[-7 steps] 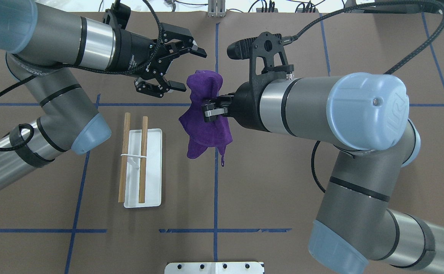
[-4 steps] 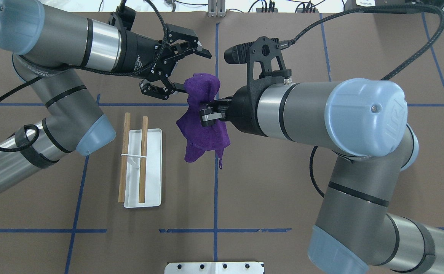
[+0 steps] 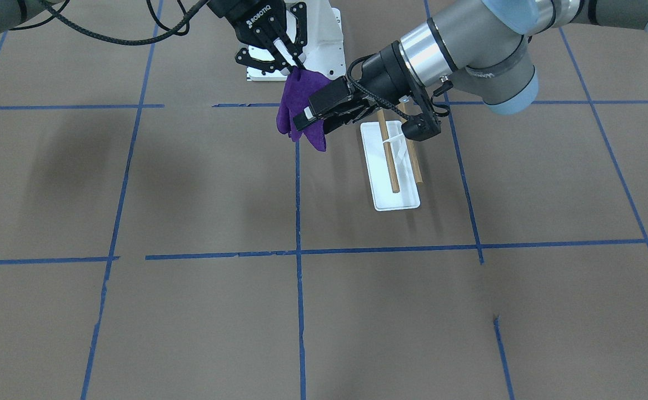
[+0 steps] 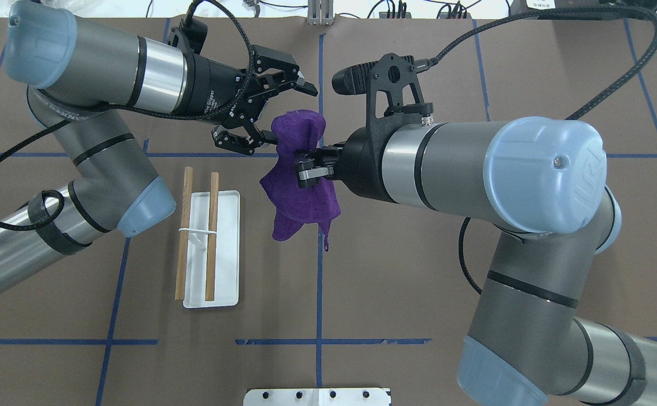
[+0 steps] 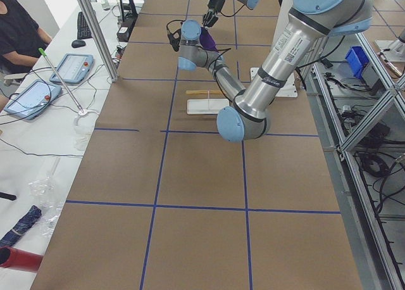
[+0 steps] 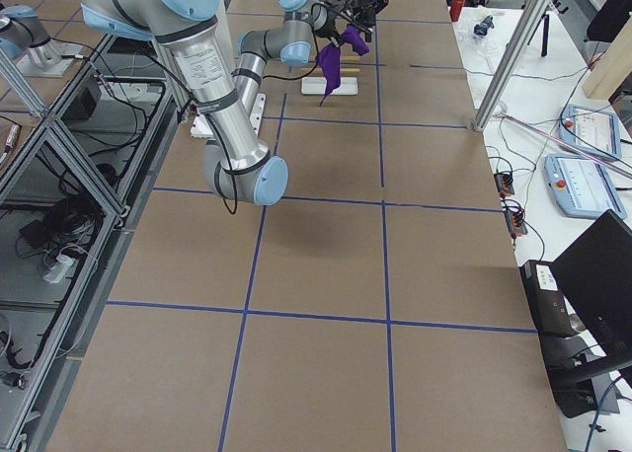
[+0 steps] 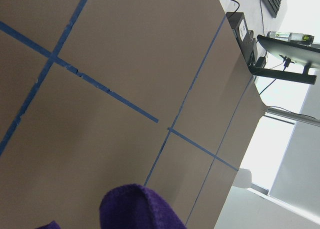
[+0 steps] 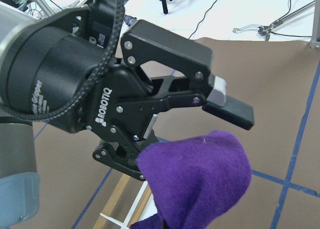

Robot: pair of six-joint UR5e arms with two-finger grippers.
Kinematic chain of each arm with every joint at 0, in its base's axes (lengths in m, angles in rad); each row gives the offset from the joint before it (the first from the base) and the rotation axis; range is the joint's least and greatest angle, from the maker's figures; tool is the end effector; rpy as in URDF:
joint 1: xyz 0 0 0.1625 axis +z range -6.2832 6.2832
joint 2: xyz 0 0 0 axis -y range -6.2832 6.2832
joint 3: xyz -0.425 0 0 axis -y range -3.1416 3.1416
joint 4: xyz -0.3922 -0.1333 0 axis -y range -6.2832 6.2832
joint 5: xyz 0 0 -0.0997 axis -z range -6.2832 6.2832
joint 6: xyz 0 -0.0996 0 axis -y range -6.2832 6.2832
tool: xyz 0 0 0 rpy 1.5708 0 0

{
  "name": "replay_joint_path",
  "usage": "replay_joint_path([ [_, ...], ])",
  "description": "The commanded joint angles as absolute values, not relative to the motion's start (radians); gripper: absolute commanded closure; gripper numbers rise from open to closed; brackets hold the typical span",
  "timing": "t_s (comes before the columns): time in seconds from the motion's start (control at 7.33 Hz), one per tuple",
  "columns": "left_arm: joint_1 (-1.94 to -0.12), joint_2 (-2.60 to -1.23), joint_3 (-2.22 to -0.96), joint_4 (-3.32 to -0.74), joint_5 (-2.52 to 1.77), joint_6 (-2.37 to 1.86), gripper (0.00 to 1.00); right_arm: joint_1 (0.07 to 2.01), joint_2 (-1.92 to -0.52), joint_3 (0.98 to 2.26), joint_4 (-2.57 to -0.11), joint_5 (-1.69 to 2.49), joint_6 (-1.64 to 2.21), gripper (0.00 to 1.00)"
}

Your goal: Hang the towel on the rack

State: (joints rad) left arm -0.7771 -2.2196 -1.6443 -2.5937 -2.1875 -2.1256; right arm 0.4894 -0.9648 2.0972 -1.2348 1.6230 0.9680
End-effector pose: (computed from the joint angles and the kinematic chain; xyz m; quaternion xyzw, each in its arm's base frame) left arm 0.3845 -0.4844 0.1296 -0.1129 0.7470 -0.1956 0.6253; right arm -0.3967 -0.3564 0.0677 0.3313 -0.5824 -0.0595 0.7399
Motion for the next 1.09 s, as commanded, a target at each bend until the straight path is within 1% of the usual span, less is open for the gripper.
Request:
replay_joint_path([
  [0.0, -0.776, -2.218, -1.651, -2.594, -2.187, -2.120, 0.91, 0.489, -0.965, 2.098, -1.235, 1.624, 0.968, 1.00],
  [0.14, -0.778, -2.212, -1.654, -2.600, -2.189, -2.109, 1.00, 0.489, -0.965, 2.098, -1.235, 1.624, 0.968, 1.00],
  [0.41, -0.787, -2.212, -1.660, -2.605, -2.191, -2.102, 1.00, 0.494, -0.968, 2.102, -1.235, 1.626, 0.966, 1.00],
  [0.55, -0.796, -2.214, -1.661, -2.605, -2.191, -2.102, 1.00, 0.492, -0.969, 2.106, -1.235, 1.625, 0.968, 0.16],
  [0.68, -0.801, -2.214, -1.664, -2.605, -2.191, -2.102, 1.00, 0.494, -0.980, 2.114, -1.236, 1.621, 0.969, 0.00],
  [0.95, -0.801, -2.215, -1.667, -2.605, -2.191, -2.100, 1.00, 0.498, -0.989, 2.123, -1.242, 1.626, 0.968, 0.00],
])
